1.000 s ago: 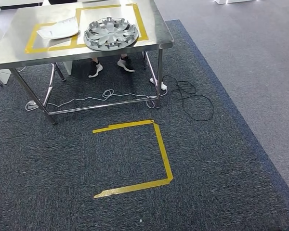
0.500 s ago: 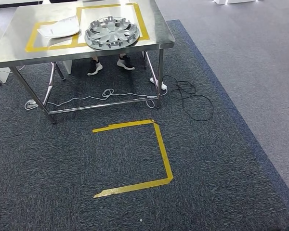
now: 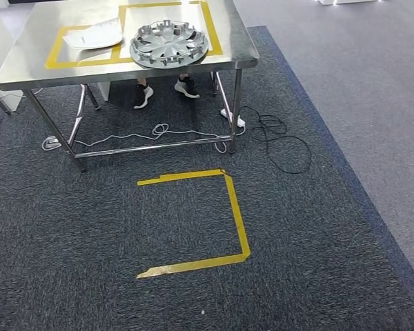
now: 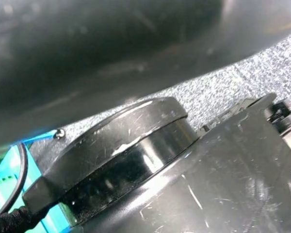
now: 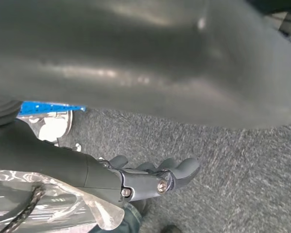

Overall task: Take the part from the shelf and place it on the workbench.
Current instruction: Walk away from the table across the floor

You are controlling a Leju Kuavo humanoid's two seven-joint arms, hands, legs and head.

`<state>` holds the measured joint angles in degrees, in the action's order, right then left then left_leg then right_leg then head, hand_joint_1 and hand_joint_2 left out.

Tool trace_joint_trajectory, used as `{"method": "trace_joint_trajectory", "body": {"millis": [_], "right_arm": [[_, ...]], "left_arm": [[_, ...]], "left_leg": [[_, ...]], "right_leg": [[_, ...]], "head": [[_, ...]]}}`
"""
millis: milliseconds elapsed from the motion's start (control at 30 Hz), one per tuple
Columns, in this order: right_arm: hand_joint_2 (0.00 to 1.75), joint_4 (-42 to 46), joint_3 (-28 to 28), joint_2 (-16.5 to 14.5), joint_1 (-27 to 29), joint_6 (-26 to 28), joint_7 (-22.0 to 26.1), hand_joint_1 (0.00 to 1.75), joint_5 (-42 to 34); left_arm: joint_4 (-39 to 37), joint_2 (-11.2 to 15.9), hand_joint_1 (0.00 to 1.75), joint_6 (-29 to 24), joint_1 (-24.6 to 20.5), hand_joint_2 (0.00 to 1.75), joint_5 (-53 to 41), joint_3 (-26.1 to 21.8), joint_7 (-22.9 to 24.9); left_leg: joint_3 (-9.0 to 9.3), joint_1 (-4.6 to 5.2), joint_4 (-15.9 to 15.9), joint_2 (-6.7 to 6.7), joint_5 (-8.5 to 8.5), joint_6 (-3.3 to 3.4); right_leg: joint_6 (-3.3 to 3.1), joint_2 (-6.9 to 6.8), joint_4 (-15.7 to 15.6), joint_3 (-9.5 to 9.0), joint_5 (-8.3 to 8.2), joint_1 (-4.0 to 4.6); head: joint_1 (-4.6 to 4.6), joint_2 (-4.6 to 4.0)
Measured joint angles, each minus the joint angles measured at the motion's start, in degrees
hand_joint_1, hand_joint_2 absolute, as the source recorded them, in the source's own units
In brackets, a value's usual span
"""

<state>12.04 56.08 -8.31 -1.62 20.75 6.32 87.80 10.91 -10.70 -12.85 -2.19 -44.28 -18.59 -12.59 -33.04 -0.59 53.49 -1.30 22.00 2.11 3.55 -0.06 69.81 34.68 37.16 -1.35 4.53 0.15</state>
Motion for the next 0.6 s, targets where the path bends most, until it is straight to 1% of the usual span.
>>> {"method": "trace_joint_trajectory", "body": {"millis": [33, 67, 100, 133, 167, 200, 233, 267, 300, 333, 367, 400, 433, 467, 500, 533, 567, 600], "right_arm": [[0.0, 0.0, 0.0, 0.01, 0.04, 0.02, -0.03, 0.0, 0.01], [0.0, 0.0, 0.0, 0.01, 0.06, 0.05, -0.05, 0.0, 0.02], [0.0, -0.05, 0.0, -0.04, 0.01, 0.08, -0.09, 0.0, 0.03], [0.0, -0.13, 0.0, -0.11, -0.02, 0.13, -0.11, 0.0, 0.05], [0.0, -0.21, 0.0, -0.15, -0.03, 0.17, -0.14, 0.0, 0.07], [0.0, -0.28, 0.01, -0.17, -0.03, 0.23, -0.19, 0.0, 0.05], [0.0, -0.31, 0.02, -0.14, 0.01, 0.27, -0.23, 0.0, 0.04], [0.0, -0.31, 0.03, -0.09, 0.0, 0.29, -0.27, 0.0, 0.03], [0.0, -0.31, 0.04, -0.08, -0.03, 0.31, -0.31, 0.0, 0.03], [0.0, -0.31, 0.03, -0.08, -0.06, 0.3, -0.29, 0.0, 0.06], [0.0, -0.31, 0.03, -0.08, -0.02, 0.3, -0.28, 0.0, 0.07], [0.0, -0.32, 0.02, -0.08, 0.08, 0.29, -0.27, 0.0, 0.08], [0.0, -0.32, 0.02, -0.07, 0.2, 0.3, -0.27, 0.0, 0.08], [0.0, -0.31, 0.02, -0.07, 0.31, 0.3, -0.28, 0.0, 0.07], [0.0, -0.31, 0.02, -0.07, 0.35, 0.3, -0.29, 0.0, 0.07], [0.0, -0.31, 0.02, -0.07, 0.34, 0.3, -0.3, 0.0, 0.07], [0.0, -0.31, 0.02, -0.07, 0.3, 0.3, -0.3, 0.0, 0.09], [0.0, -0.33, 0.02, -0.08, 0.26, 0.29, -0.3, 0.0, 0.13]], "left_arm": [[0.0, -0.02, 0.0, 0.0, 0.02, 0.0, 0.0, -0.01, 0.0], [0.0, -0.03, 0.0, 0.0, 0.0, 0.0, 0.0, -0.01, 0.0], [0.0, 0.02, 0.0, -0.01, -0.03, 0.0, 0.0, -0.01, 0.0], [0.0, 0.06, 0.0, 0.0, -0.07, 0.0, -0.01, -0.02, 0.0], [0.0, 0.1, 0.0, 0.0, -0.1, 0.0, -0.01, -0.03, 0.0], [0.0, 0.16, 0.0, 0.0, -0.1, 0.0, -0.02, -0.04, 0.0], [0.0, 0.17, 0.0, 0.01, -0.02, 0.0, -0.02, -0.05, 0.0], [0.0, 0.21, 0.0, 0.0, 0.1, 0.0, -0.02, -0.06, 0.0], [0.0, 0.25, 0.0, 0.0, 0.23, 0.0, -0.02, -0.08, 0.0], [0.0, 0.27, 0.0, 0.0, 0.32, 0.0, -0.02, -0.09, 0.0], [0.0, 0.27, 0.0, 0.0, 0.32, 0.0, -0.02, -0.09, 0.0], [0.0, 0.26, 0.0, 0.0, 0.28, 0.0, -0.02, -0.09, 0.0], [0.0, 0.26, 0.0, 0.0, 0.25, 0.0, -0.02, -0.09, 0.0], [0.0, 0.26, 0.0, 0.0, 0.27, 0.0, -0.02, -0.09, 0.0], [0.0, 0.26, 0.0, 0.0, 0.34, 0.0, -0.02, -0.09, 0.0], [0.0, 0.26, 0.0, 0.0, 0.42, 0.0, -0.02, -0.09, 0.0], [0.0, 0.26, 0.0, 0.0, 0.48, 0.0, -0.03, -0.09, 0.0], [0.0, 0.27, 0.0, 0.0, 0.49, 0.0, -0.05, -0.09, 0.0]], "left_leg": [[-0.43, -0.31, 0.46, -0.51, -0.01, -0.4], [-0.98, -0.69, 1.17, -1.09, 0.06, -0.95], [-1.6, -0.95, 2.02, -1.72, 0.2, -1.61], [-2.26, -1.06, 3.03, -2.29, 0.49, -2.26], [-2.79, -1.05, 3.78, -2.74, 0.71, -2.79], [-3.09, -0.98, 4.18, -3.11, 0.82, -3.18], [-3.27, -1.0, 4.37, -3.42, 0.79, -3.4], [-3.32, -1.11, 4.41, -3.52, 0.68, -3.57], [-3.52, -1.19, 4.97, -3.06, 1.1, -3.65], [-4.11, -1.2, 6.63, -2.18, 2.38, -3.68], [-5.17, -1.14, 9.56, -1.05, 4.45, -3.65], [-6.59, -1.05, 13.5, 0.01, 7.01, -3.55], [-8.02, -0.99, 17.67, 0.57, 9.35, -3.44], [-8.89, -0.94, 20.75, 0.79, 10.82, -3.29], [-8.81, -0.85, 21.93, 0.88, 11.22, -3.03], [-7.63, -0.67, 20.82, 1.02, 10.55, -2.61], [-5.49, -0.34, 17.63, 1.47, 9.03, -2.01], [-3.07, 0.17, 13.62, 2.76, 7.57, -1.2]], "right_leg": [[0.43, 0.07, -1.74, -0.87, -1.38, -0.37], [0.96, 0.46, -5.35, -2.74, -3.29, -0.84], [1.39, 1.31, -8.64, -4.34, -4.58, -1.05], [1.24, 2.04, -11.21, -5.54, -5.46, -1.24], [0.75, 2.57, -12.33, -6.02, -5.67, -1.28], [-0.04, 2.67, -12.04, -5.76, -5.42, -1.12], [-0.96, 2.17, -11.81, -5.67, -5.53, -1.13], [-1.52, 1.57, -11.52, -5.51, -5.6, -1.08], [-1.92, 1.03, -11.37, -5.41, -5.73, -1.0], [-2.26, 0.45, -11.31, -5.28, -5.9, -0.93], [-2.5, -0.2, -11.31, -5.12, -6.04, -0.79], [-2.64, -0.86, -11.3, -4.98, -6.12, -0.61], [-2.73, -1.66, -11.29, -4.8, -6.18, -0.41], [-2.79, -2.46, -11.28, -4.68, -6.21, -0.2], [-2.82, -3.24, -11.26, -4.7, -6.23, 0.01], [-2.83, -3.97, -11.26, -4.8, -6.24, 0.21], [-2.83, -4.65, -11.26, -4.98, -6.24, 0.37], [-2.82, -5.34, -11.28, -5.13, -6.23, 0.48]], "head": [[0.0, 0.0], [0.01, 0.0], [0.15, 0.01], [0.3, 0.01], [0.31, 0.01], [0.23, 0.01], [0.05, 0.0], [-0.18, 0.0], [-0.32, 0.0], [-0.44, 0.0], [-0.62, 0.0], [-0.78, 0.0], [-0.86, 0.0], [-0.89, 0.0], [-0.88, 0.0], [-0.88, 0.0], [-0.89, 0.0], [-0.85, 0.0]]}}
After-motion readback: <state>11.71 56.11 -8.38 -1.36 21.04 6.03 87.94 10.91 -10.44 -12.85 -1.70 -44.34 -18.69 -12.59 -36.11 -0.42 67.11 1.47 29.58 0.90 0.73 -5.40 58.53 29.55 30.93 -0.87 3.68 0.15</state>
